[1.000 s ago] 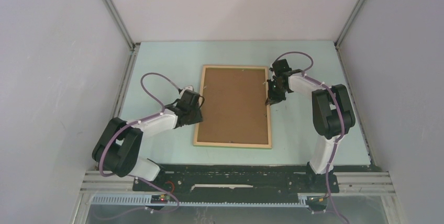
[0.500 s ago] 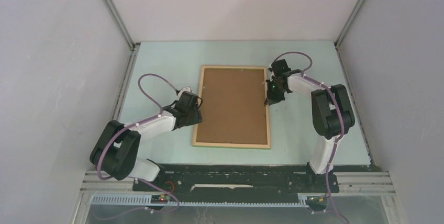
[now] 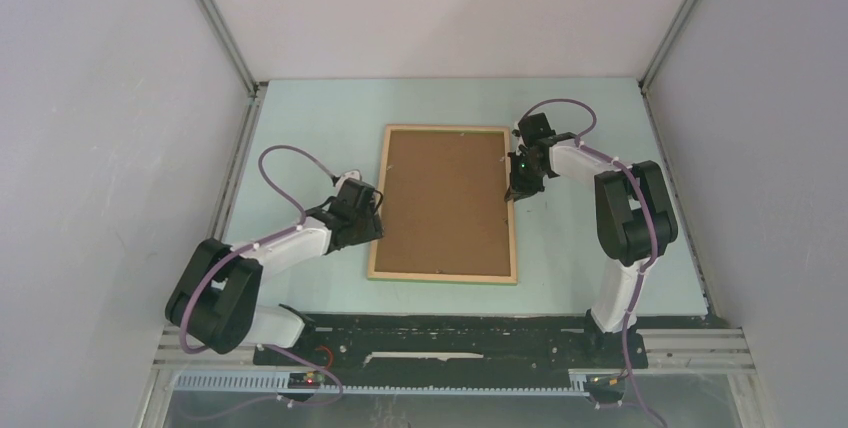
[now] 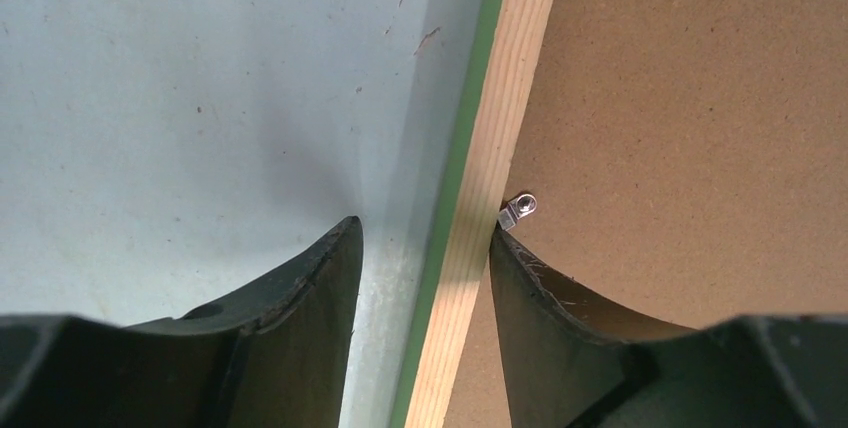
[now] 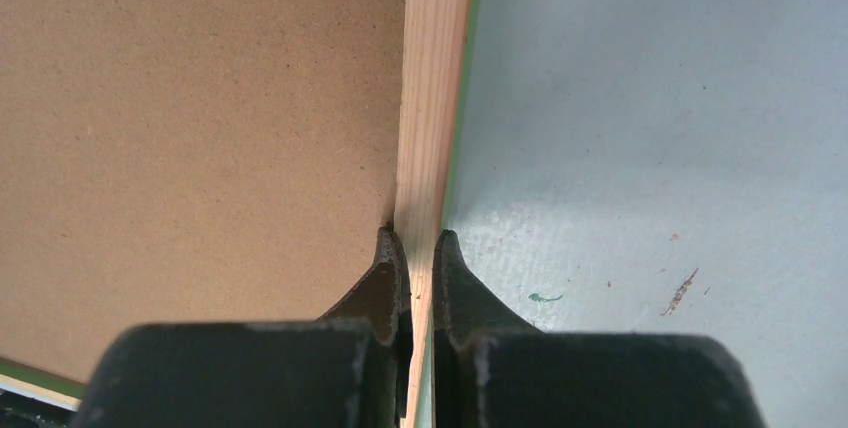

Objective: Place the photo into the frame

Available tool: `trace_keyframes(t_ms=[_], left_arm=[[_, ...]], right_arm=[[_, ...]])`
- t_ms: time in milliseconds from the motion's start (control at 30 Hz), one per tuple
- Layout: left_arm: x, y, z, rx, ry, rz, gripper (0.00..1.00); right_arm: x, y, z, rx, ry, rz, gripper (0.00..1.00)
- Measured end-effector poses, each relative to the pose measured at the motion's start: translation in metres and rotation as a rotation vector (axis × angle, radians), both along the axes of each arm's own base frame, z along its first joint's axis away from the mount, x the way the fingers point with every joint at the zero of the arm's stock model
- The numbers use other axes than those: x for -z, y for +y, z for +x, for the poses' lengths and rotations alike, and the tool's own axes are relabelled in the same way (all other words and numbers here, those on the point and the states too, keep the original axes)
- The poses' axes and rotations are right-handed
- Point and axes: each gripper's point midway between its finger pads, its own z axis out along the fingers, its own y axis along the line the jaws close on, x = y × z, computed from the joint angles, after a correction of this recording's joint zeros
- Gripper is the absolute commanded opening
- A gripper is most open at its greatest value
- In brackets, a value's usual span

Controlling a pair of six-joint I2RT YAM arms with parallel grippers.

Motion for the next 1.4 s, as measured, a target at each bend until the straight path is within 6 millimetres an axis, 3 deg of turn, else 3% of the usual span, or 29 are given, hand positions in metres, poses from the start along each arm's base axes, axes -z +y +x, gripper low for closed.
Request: trace_keyframes(t_ms=[333, 533, 867, 1067, 1167, 1233, 1400], left_arm=[[0.001, -0.004, 0.003, 0.007, 0.019, -0.007, 0.46], [0.002, -0.007, 0.004, -0.005, 0.036, -0.016, 0.25], [0.000, -0.002, 0.012, -0.108, -0.010, -0.022, 0.00], [-0.001, 0.000, 0.013, -0.144, -0.054, -0.052, 0.02], [0.000, -0.002, 0.012, -0.134, -0.067, -0.072, 0.21], [0.000, -0.003, 0.011, -0.122, -0.069, -0.088, 0.32], [0.000, -0.008, 0.004, -0.075, -0.066, -0.134, 0.42]], right_arm=[[0.000, 0.000, 0.000, 0.000, 0.000, 0.000, 0.00], [0.000, 0.000, 0.000, 0.000, 0.000, 0.000, 0.00], [0.000, 0.003, 0.001, -0.003, -0.007, 0.004, 0.00], [0.000, 0.005, 0.002, -0.001, -0.009, 0.008, 0.00], [0.000, 0.005, 0.002, -0.002, -0.009, 0.010, 0.00], [-0.001, 0.005, 0.002, -0.002, -0.010, 0.012, 0.05], [-0.002, 0.009, -0.001, 0.001, 0.010, 0.060, 0.29]])
